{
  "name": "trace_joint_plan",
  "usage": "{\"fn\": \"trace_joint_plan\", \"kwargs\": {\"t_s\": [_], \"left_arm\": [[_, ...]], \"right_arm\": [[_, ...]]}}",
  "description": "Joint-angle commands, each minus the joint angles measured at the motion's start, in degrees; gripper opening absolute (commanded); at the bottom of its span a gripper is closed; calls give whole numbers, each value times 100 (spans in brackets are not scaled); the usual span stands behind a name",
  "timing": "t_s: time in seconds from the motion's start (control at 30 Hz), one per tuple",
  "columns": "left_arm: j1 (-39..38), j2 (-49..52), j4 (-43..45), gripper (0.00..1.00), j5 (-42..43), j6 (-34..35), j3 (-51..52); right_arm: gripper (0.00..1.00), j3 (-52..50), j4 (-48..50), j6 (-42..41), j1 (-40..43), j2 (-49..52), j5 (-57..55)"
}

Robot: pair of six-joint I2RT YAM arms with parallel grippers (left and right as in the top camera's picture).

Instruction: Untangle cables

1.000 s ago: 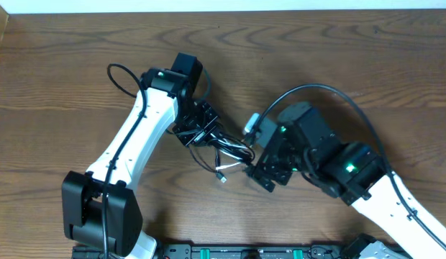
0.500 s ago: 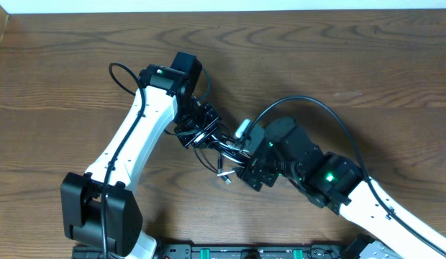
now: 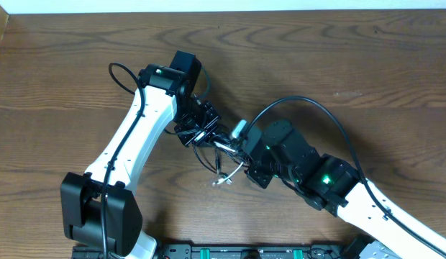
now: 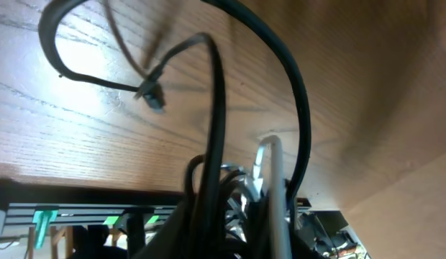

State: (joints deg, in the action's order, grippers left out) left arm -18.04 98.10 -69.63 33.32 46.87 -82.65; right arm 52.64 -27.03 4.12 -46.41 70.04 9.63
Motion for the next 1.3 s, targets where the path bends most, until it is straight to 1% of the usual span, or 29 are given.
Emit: {"fn": "trace_joint_plan", "kwargs": {"t_s": [0.0, 0.03, 0.07, 0.1, 0.17, 0.37, 0.43, 0.6, 0.77, 0.8, 0.9, 0.97, 1.07, 1.13, 1.2, 1.27], "left_arm": [[-2, 37, 63, 55, 26, -81, -122], [4, 37, 101, 66, -68, -81, -122], [17, 37, 125, 70, -133, -81, -122], [46, 37, 142, 73, -164, -101, -122], [153, 37, 186, 75, -164, -256, -122], [885, -98, 197, 78, -162, -778, -125], [1139, -275, 197, 77, -164, -890, -125], [1611, -1091, 310, 77, -267, -951, -125], [1663, -2050, 435, 78, -575, -1021, -122], [1663, -2393, 413, 78, -723, -1010, -120], [1663, -2940, 393, 78, -828, -966, -55], [1663, -3307, 393, 78, -944, -813, 81], [1663, -3880, 420, 78, -1003, -400, 461], [1663, -4245, 476, 78, -1003, -7, 817], [1663, -4610, 719, 78, -999, 170, 1287], [1663, -4977, 1189, 78, -861, 131, 1873]], "right_arm": [[1, -22, 109, -964, 243, 35, -17], [1, -22, 109, -1141, 330, 35, -2], [1, -22, 107, -1303, 444, 35, 61], [1, -22, 109, -1397, 579, 35, 205], [1, -22, 114, -1440, 824, 35, 522], [1, -22, 111, -1440, 1871, 35, 1915], [1, -22, 107, -1440, 2260, 35, 2417], [1, -42, 103, -1488, 3187, 35, 3602], [1, -227, 160, -1475, 3945, 35, 4389], [1, -365, 271, -1432, 4190, 35, 4739], [1, -662, 730, -1434, 4500, 35, 5490], [1, -852, 1038, -1434, 4627, 35, 5873], [1, -1095, 1388, -1408, 4712, 35, 6203], [1, -1185, 1462, -1182, 4712, 35, 6402], [1, -1207, 1460, -1084, 4712, 35, 6520], [1, -1207, 1462, -1093, 4712, 35, 6620]]}}
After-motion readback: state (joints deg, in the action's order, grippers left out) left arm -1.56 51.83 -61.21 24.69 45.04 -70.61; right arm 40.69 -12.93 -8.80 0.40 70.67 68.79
